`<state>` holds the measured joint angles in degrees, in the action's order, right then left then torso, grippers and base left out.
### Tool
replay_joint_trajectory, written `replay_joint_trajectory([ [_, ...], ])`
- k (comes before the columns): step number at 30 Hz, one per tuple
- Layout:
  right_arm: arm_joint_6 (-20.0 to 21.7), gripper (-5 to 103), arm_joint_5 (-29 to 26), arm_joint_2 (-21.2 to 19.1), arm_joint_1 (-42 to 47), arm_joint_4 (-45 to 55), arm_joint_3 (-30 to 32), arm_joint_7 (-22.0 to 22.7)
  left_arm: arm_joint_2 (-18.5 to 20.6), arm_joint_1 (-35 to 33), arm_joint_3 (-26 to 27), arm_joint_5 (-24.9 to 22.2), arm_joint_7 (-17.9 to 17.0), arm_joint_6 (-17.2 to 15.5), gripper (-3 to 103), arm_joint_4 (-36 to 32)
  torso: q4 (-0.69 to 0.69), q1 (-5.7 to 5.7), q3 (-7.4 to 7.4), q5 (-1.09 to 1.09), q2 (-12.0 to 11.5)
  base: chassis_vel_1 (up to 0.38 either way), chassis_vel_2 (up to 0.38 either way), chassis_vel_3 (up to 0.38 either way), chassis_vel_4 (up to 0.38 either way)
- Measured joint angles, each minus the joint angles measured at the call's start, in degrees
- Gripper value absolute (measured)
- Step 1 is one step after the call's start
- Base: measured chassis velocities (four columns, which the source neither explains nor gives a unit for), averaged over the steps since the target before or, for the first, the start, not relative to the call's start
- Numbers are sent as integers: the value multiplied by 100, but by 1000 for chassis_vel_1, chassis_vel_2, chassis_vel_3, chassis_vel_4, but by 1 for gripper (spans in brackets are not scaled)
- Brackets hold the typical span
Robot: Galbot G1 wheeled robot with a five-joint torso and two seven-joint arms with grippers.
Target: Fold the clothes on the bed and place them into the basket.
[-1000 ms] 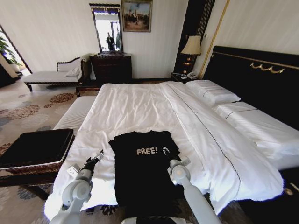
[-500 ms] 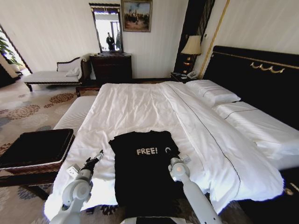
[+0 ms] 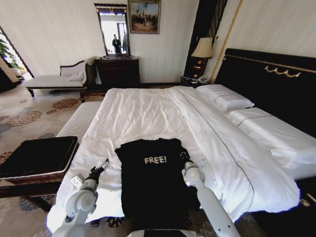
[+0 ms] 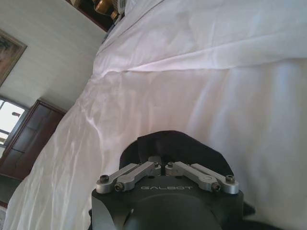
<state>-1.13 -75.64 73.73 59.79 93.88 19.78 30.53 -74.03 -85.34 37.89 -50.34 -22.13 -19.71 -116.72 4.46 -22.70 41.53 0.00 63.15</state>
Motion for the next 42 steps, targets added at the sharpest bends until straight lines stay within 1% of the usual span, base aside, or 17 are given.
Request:
replay_joint_trajectory([
  [7, 19, 0, -127, -90, -233, -187, 296, 7, -1, -2, 5, 2, -2, 4, 100, 3, 0, 0, 0, 0, 0, 0, 0, 0, 0],
  [15, 38, 0, -155, -147, -143, -157, 444, 2, -12, 17, 2, 0, -2, 11, 100, 54, 0, 0, 0, 0, 0, 0, 0, 0, 0],
  [19, 42, 0, -165, -196, -126, -179, 620, -38, -32, 49, -33, -1, -2, 14, 100, 88, 0, 0, 0, 0, 0, 0, 0, 0, 0],
  [28, 52, 0, -172, -245, -48, -169, 645, -55, -37, 77, -50, -12, -2, 15, 100, 127, 0, 0, 0, 1, 0, 0, 0, 0, 0],
  [32, 69, 0, -75, -227, -23, -239, 590, -66, -30, 83, -50, -21, -1, 20, 100, 140, 0, 0, 0, 0, 0, 0, 0, 0, 0],
  [33, 81, 5, 0, -204, -14, -277, 586, -91, -29, 83, -50, -24, 1, 23, 100, 148, 0, 0, 0, 0, 0, 0, 0, 0, 0],
  [34, 83, 5, 37, -190, -6, -281, 597, -103, -29, 82, -50, -26, 3, 27, 100, 152, 0, 0, 0, 0, 0, 0, 0, 0, 0],
  [35, 83, 16, 57, -179, 8, -277, 619, -105, -29, 77, -49, -27, 6, 32, 100, 154, -1, 0, 0, 0, 0, 0, 0, 0, 0],
  [37, 84, 16, 64, -173, 23, -263, 640, -105, -29, 71, -47, -27, 8, 36, 100, 155, 0, 0, 0, 0, 0, 0, 0, 0, 0],
  [38, 82, 27, 66, -160, 69, -207, 690, -95, -30, 62, -42, -28, 12, 43, 100, 161, 0, 0, 0, 1, 0, 0, 0, 0, 0],
  [39, 78, 27, 58, -151, 138, -125, 740, -58, -31, 52, -35, -29, 19, 53, 100, 173, 0, 0, 0, 1, 0, 0, 0, 0, 0],
  [40, 77, 37, 38, -146, 230, -41, 771, -27, -31, 49, -32, -30, 22, 62, 100, 182, -1, 0, 0, 1, 0, 0, 0, 0, 0],
  [42, 78, 37, 25, -136, 343, 43, 791, 0, -31, 48, -28, -30, 24, 73, 100, 192, 1, 0, 0, 0, 0, 0, 0, 0, 0],
])
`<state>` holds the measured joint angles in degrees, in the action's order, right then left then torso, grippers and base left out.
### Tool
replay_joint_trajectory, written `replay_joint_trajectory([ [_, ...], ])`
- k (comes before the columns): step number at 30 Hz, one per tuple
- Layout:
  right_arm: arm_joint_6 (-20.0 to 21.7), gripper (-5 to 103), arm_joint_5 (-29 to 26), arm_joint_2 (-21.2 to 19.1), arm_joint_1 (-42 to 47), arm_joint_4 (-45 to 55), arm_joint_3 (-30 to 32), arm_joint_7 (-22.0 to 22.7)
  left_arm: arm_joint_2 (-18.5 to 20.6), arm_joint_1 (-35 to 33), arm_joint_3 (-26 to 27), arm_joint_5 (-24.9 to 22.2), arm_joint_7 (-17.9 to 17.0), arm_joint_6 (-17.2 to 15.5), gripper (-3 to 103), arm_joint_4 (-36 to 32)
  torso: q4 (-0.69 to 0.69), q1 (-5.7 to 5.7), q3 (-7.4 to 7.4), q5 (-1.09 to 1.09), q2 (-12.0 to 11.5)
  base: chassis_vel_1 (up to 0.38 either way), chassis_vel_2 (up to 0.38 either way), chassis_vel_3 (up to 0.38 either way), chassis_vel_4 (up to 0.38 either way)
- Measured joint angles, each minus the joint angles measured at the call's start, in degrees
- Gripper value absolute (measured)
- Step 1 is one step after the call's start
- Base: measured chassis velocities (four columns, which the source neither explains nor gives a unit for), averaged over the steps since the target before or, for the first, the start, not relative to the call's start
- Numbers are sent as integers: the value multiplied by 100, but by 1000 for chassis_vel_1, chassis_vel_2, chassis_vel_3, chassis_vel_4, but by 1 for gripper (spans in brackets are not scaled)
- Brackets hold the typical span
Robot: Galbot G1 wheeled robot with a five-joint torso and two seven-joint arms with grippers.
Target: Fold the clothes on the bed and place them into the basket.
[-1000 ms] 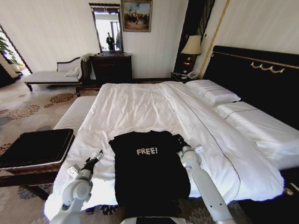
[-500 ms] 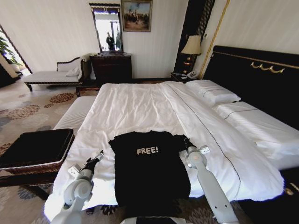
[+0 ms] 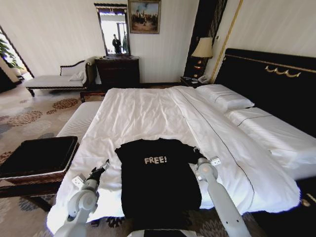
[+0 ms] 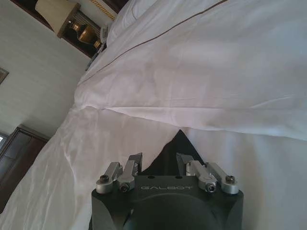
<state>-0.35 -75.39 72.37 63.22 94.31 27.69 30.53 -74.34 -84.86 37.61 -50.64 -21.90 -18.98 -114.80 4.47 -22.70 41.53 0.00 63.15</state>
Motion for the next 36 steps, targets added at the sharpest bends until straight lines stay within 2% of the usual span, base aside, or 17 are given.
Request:
replay_joint_trajectory([
  [1, 0, 37, 1, 21, 118, 90, 23, 26, 0, 0, 5, -2, 1, 6, 100, 6, 0, 0, 0, 1, 0, 0, 0, 0, 0],
  [2, 0, 48, 1, 40, 197, 158, 40, 49, 0, 1, 6, -5, 2, 8, 100, 7, 0, 0, 0, 0, 0, 0, 0, 0, 0],
  [4, 1, 48, -4, 67, 295, 255, 60, 89, 0, 3, 8, -10, 3, 8, 100, 8, 0, 0, 0, 1, -1, 0, 0, 0, 0],
  [5, 7, 60, -22, 106, 436, 409, 87, 148, 0, 10, 8, -16, 4, 9, 100, 18, 0, 0, 0, 0, 0, 0, 0, 0, 0],
  [6, 12, 60, -28, 141, 570, 572, 102, 178, 0, 17, 10, -17, 6, 10, 100, 40, 0, 0, 0, 0, 0, 0, 0, 0, 0],
  [7, 14, 70, -27, 156, 630, 651, 105, 181, 1, 20, 11, -17, 10, 12, 100, 58, 0, 0, 0, 1, 0, 0, 0, 0, 0],
  [10, 15, 70, 19, 195, 797, 898, 121, 121, 6, 21, 15, -25, 51, 34, 100, 144, 0, 0, 0, 1, 0, 0, 0, 0, 0],
  [11, 3, 81, 73, 210, 855, 994, 131, 28, 7, 13, 13, -33, 99, 65, 100, 208, 0, 0, 0, 1, 0, 0, 0, 0, 0],
  [14, -56, 81, 180, 229, 909, 1098, 146, -147, -6, -32, -21, -96, 265, 157, 100, 301, 0, 0, 0, 0, 0, 0, 0, 0, 0],
  [15, -120, 92, 263, 242, 932, 1147, 154, -264, -46, -75, -63, -256, 438, 243, 100, 336, -2, 0, 0, 2, 0, 0, 0, 0, 0],
  [16, -175, 92, 320, 253, 946, 1176, 157, -353, -129, -100, -113, -554, 607, 310, 100, 345, -2, 0, 0, 0, 0, 0, 0, 0, 0],
  [17, -210, 99, 353, 261, 954, 1189, 160, -404, -201, -103, -161, -785, 690, 336, 100, 346, -1, 0, 0, 0, 0, 0, 0, 0, 0],
  [19, -242, 100, 393, 278, 961, 1208, 162, -452, -324, -79, -275, -1037, 777, 363, 100, 370, -1, 0, 0, 0, 0, 0, 0, 0, 0],
  [22, -255, 100, 424, 300, 968, 1211, 158, -462, -450, -2, -409, -1136, 838, 399, 100, 431, 0, 0, 0, 0, 0, 0, 0, 0, 0],
  [26, -256, 100, 442, 314, 1030, 1203, 148, -457, -591, 291, -435, -1440, 785, 402, 100, 584, -1, 0, 0, 0, 0, 0, 0, 0, 0],
  [35, -257, 100, 430, 289, 1072, 1162, 178, -438, -822, 754, -479, -1775, 724, 338, 100, 1053, -1, 0, 0, 0, 0, 0, 0, 0, 0],
  [36, -257, 100, 426, 279, 1074, 1148, 179, -436, -873, 856, -463, -1813, 725, 338, 103, 1145, -1, 0, 0, 0, 0, 0, 0, 0, 0],
])
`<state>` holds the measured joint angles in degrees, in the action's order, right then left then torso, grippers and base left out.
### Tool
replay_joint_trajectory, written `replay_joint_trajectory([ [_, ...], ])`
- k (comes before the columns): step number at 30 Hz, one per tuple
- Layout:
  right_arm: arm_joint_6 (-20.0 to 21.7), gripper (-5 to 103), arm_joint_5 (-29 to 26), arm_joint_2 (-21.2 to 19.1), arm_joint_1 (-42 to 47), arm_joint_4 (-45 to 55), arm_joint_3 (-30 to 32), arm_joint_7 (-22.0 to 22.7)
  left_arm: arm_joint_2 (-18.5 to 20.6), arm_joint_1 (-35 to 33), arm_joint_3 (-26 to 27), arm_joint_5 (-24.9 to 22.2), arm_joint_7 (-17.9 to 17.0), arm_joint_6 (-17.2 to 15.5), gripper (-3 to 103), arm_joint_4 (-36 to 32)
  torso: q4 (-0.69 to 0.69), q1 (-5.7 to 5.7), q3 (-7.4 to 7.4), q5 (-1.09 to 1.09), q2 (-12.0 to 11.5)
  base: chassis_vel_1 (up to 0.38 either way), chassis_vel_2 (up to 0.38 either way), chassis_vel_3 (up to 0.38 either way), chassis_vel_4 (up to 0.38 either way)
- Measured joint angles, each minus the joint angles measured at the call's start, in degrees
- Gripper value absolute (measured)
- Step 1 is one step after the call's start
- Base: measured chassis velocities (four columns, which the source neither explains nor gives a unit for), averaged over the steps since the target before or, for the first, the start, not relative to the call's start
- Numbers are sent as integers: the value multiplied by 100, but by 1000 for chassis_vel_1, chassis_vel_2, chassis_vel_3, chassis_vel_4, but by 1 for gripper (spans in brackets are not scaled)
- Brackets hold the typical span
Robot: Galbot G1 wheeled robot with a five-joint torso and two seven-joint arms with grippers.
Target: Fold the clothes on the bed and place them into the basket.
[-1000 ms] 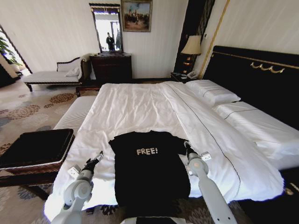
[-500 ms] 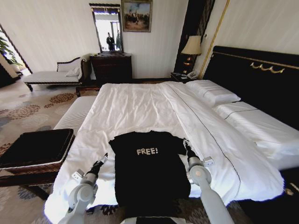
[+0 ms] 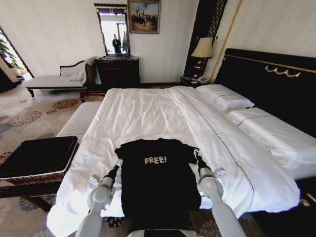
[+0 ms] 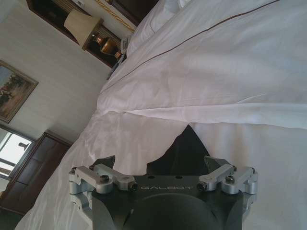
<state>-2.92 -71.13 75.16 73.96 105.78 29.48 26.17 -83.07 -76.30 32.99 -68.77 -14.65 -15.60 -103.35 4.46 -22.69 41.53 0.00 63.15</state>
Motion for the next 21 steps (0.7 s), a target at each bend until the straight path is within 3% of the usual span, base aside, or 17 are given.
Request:
replay_joint_trajectory([
  [3, 0, 100, -2, -3, 0, -21, 1, 2, -51, 178, 46, -34, -3, 8, 100, 189, 0, 0, 0, 0, 0, 0, 0, 0, 0],
  [7, 1, 100, 2, 5, -3, -62, -26, 7, -131, 518, 101, -144, -9, 72, 83, 523, 0, 0, 0, 0, 0, 0, 0, 0, 0],
  [9, 1, 100, 4, 6, -5, -68, -30, 9, -143, 545, 101, -162, -2, 75, 83, 536, 0, 0, 0, 0, 0, 0, 0, 0, 0],
  [12, 3, 100, 24, 18, -17, -93, -51, 17, -201, 633, 84, -205, 47, 96, 67, 545, 0, 0, 0, 0, 0, 0, 0, 0, 0],
  [15, 3, 100, 40, 21, -15, -105, -54, 18, -212, 660, 83, -222, 58, 112, 61, 544, 0, 0, 0, 0, 0, 0, 0, 0, 0],
  [18, 3, 100, 49, 25, 0, -139, -52, 21, -205, 711, 98, -251, 71, 132, 45, 582, 0, 0, 0, 0, 0, 0, 0, 0, 0],
  [21, 3, 100, 57, 33, 2, -161, -51, 24, -195, 739, 102, -257, 84, 137, 40, 608, 0, 0, 0, 0, 0, 0, 0, 0, 0],
])
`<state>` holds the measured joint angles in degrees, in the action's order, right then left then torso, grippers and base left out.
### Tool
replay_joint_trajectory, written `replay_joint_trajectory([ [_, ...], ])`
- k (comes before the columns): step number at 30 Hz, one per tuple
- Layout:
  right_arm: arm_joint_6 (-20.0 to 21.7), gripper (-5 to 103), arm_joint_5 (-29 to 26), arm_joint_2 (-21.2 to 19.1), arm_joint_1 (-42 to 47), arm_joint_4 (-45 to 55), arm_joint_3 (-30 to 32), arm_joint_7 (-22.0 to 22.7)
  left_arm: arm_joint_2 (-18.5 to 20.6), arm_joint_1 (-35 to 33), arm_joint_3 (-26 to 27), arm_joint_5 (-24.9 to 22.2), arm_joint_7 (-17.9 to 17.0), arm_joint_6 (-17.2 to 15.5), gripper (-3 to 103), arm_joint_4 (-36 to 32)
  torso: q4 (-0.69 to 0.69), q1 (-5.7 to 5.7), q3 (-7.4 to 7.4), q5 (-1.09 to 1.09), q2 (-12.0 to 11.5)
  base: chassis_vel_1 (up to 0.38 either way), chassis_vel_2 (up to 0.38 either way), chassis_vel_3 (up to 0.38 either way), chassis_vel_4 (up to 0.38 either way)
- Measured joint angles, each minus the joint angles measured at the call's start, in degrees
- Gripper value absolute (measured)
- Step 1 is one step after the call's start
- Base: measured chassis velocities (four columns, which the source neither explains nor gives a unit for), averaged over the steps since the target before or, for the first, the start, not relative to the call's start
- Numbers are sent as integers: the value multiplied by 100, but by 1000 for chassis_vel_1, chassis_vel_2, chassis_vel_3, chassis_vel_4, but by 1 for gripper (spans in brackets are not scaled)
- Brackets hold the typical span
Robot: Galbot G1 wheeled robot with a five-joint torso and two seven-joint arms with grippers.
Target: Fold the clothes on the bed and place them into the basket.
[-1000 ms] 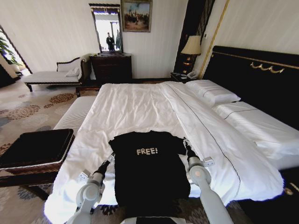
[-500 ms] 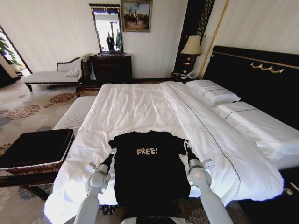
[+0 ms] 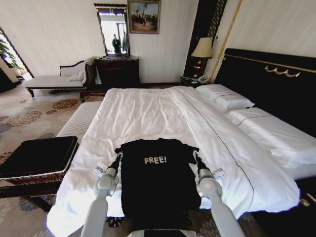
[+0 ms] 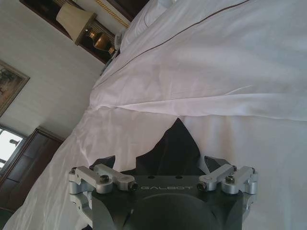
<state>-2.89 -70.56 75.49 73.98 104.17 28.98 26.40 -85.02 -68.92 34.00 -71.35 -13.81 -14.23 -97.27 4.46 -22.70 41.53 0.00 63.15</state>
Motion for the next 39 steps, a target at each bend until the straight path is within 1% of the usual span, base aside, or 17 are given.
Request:
replay_joint_trajectory([
  [1, 0, 100, 4, 11, 0, -9, 0, 3, 5, 14, 0, 0, 6, 3, 29, 11, 0, 0, 0, 0, 0, 0, 0, 0, 0],
  [2, 0, 100, 7, 19, 1, -11, 0, 6, 9, 16, 3, 6, 7, 6, 24, 10, 0, 0, 0, 0, 0, 0, 0, 0, 0],
  [4, 0, 100, 9, 22, 1, -11, 0, 7, 11, 16, 5, 9, 7, 7, 24, 6, 0, 0, 0, 0, 0, 0, 0, 0, 0],
  [7, 0, 100, 25, 29, 15, -11, -5, 17, 56, 2, 62, 57, -3, 27, 7, -164, 0, 0, 0, 1, 0, 0, 0, 0, 0],
  [9, 0, 100, 25, 27, 15, -12, -5, 19, 83, -4, 82, 62, -8, 29, 7, -240, 0, 0, 0, 1, 0, 0, 0, 0, 0],
  [12, 1, 100, 26, 23, 13, -23, -3, 22, 202, -15, 112, 86, -12, 29, 0, -513, 1, 0, 0, 1, 0, 0, 0, 0, 0],
  [19, 4, 100, 48, 54, 3, -25, -30, 24, 414, -106, 125, 427, -11, 21, 0, -734, 0, 0, 0, 1, 0, 0, 0, 0, 0],
  [23, 5, 100, 85, 75, 10, -44, -57, 25, 519, -155, 119, 968, -119, -83, 0, -549, 0, 0, 0, 1, 0, 0, 0, 0, 0],
  [28, 7, 100, 105, 90, 26, -47, -68, 25, 514, -161, 77, 1289, -229, -168, 0, -460, 0, 0, 0, 0, 0, 0, 0, 0, 0],
  [29, 8, 100, 110, 92, 30, -47, -69, 25, 508, -165, 58, 1319, -232, -172, -3, -458, 0, 0, 0, 0, 0, 0, 0, 0, 0],
  [31, 9, 100, 133, 100, 50, -47, -69, 24, 472, -239, -62, 1360, -186, -175, 6, -487, 0, 0, 0, 1, 0, 0, 0, 0, 0],
  [33, 9, 100, 136, 102, 55, -47, -69, 24, 462, -270, -88, 1359, -152, -176, 6, -515, 0, 0, 0, 1, 0, 0, 0, 0, 0],
  [34, 10, 100, 140, 105, 65, -47, -69, 24, 445, -327, -117, 1327, -82, -176, 12, -583, 0, 0, 0, 0, 0, 0, 0, 0, 0],
  [35, 10, 100, 142, 107, 72, -47, -69, 24, 431, -389, -132, 1261, -24, -183, 12, -661, 1, 0, 0, 0, 0, 0, 0, 0, 0],
  [36, 10, 100, 145, 111, 82, -47, -69, 24, 410, -542, -158, 1093, 68, -233, 23, -822, 0, 0, 0, 0, 0, 0, 0, 0, 0],
  [38, 10, 100, 146, 112, 87, -47, -67, 24, 403, -618, -171, 1029, 99, -258, 23, -892, 0, 0, 0, 0, 0, 0, 0, 0, 0],
  [39, 10, 100, 148, 115, 91, -48, -66, 24, 396, -728, -198, 982, 145, -287, 28, -977, 0, 0, 0, -1, 0, 0, 0, 0, 0],
])
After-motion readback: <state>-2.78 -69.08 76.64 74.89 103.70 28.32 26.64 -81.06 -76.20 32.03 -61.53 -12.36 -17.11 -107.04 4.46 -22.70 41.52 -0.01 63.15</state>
